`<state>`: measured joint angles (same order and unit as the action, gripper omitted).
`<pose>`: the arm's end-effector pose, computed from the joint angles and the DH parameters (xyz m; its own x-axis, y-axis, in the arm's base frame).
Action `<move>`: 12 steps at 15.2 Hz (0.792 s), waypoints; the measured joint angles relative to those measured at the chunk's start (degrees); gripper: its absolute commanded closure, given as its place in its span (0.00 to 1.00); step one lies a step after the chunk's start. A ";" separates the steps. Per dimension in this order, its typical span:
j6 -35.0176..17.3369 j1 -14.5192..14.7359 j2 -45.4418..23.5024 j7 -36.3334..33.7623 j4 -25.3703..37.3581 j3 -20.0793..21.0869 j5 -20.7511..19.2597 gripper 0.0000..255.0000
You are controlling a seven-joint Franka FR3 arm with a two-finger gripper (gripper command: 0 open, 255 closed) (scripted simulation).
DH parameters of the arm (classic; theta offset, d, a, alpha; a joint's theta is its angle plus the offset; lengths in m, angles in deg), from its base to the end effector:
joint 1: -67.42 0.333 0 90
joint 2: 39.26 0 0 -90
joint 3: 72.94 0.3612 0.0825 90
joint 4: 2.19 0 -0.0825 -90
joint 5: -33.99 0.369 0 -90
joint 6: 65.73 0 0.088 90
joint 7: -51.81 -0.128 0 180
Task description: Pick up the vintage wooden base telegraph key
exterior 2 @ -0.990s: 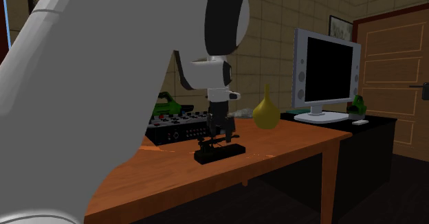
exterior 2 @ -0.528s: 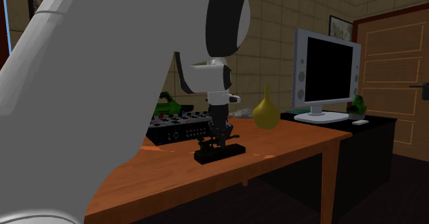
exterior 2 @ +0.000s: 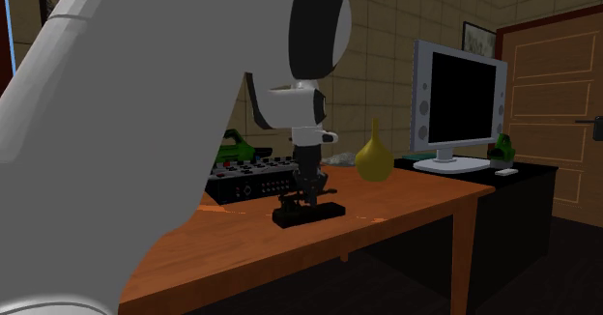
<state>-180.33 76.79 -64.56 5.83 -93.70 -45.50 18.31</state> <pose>0.5802 0.3495 0.4267 0.9951 -0.0874 0.0471 -0.0887 -0.9957 0.0260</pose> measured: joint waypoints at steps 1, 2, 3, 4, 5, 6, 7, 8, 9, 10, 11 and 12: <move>0.51 -0.08 0.25 0.17 0.28 0.05 0.15 1.00; 1.08 -0.10 0.56 0.25 0.57 0.15 0.33 1.00; 1.73 0.03 0.67 0.23 1.13 0.23 0.41 1.00; 2.43 -0.09 1.00 0.48 1.54 0.30 0.62 1.00; 3.07 -0.03 1.08 0.55 2.13 0.34 0.70 1.00; 3.82 -0.01 1.26 0.66 2.73 0.41 0.84 1.00; 4.57 -0.01 1.38 0.83 3.38 0.46 0.96 1.00; 5.13 0.00 1.64 0.89 3.71 0.53 1.10 1.00; 5.83 0.03 1.68 1.02 4.39 0.56 1.17 1.00; 6.68 0.13 1.75 1.08 5.19 0.62 1.24 1.00; 7.40 0.20 1.71 1.19 5.96 0.64 1.28 1.00; 8.13 0.16 1.96 1.35 6.46 0.69 1.43 1.00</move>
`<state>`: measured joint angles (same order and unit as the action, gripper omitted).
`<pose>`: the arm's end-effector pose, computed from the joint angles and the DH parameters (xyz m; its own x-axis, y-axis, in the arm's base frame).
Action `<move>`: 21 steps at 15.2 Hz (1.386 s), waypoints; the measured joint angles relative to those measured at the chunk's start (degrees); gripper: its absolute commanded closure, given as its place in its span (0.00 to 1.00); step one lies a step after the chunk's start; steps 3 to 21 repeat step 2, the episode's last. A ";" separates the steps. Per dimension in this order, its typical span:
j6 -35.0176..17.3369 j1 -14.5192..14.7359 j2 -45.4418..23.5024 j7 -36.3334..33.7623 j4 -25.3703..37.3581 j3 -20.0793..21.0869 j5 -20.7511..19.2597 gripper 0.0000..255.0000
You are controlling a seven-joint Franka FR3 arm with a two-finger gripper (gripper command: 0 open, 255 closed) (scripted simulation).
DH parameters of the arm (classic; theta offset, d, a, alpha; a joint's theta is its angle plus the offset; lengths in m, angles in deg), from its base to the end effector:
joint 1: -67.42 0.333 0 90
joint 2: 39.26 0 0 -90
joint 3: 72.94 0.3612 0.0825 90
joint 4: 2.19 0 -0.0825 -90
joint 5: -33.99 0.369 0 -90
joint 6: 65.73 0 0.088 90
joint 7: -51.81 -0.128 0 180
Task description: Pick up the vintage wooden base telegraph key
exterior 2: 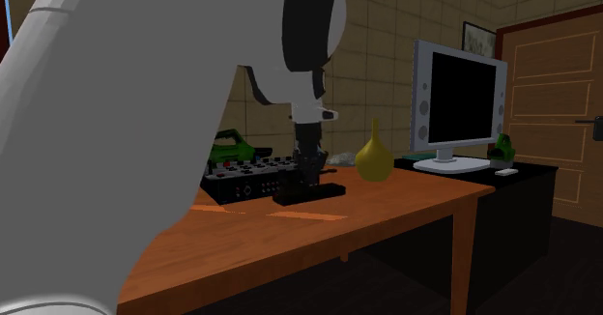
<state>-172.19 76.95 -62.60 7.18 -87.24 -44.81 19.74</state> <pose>0.5783 0.3487 0.4880 0.9951 -0.0876 0.0467 -0.0889 -0.9957 0.0264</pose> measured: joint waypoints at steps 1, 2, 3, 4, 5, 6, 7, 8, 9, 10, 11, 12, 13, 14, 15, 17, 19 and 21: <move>0.67 0.01 0.24 0.09 0.46 0.06 0.13 1.00; 1.08 0.09 0.26 0.07 0.86 0.10 0.15 1.00; 1.08 0.09 0.26 0.07 0.86 0.10 0.15 1.00; 1.08 0.09 0.26 0.07 0.86 0.10 0.15 1.00; 1.08 0.09 0.26 0.07 0.86 0.10 0.15 1.00; 1.08 0.09 0.26 0.07 0.86 0.10 0.15 1.00; 1.08 0.09 0.26 0.07 0.86 0.10 0.15 1.00; 1.08 0.09 0.26 0.07 0.86 0.10 0.15 1.00; 1.08 0.09 0.26 0.07 0.86 0.10 0.15 1.00; 1.08 0.09 0.26 0.07 0.86 0.10 0.15 1.00; 1.08 0.09 0.26 0.07 0.86 0.10 0.15 1.00; 1.08 0.09 0.26 0.07 0.86 0.10 0.15 1.00; 1.08 0.09 0.26 0.07 0.86 0.10 0.15 1.00; 1.08 0.09 0.26 0.07 0.86 0.10 0.15 1.00; 1.08 0.09 0.26 0.07 0.86 0.10 0.15 1.00; 1.08 0.09 0.26 0.07 0.86 0.10 0.15 1.00; 1.08 0.09 0.26 0.07 0.86 0.10 0.15 1.00; 1.08 0.09 0.26 0.07 0.86 0.10 0.15 1.00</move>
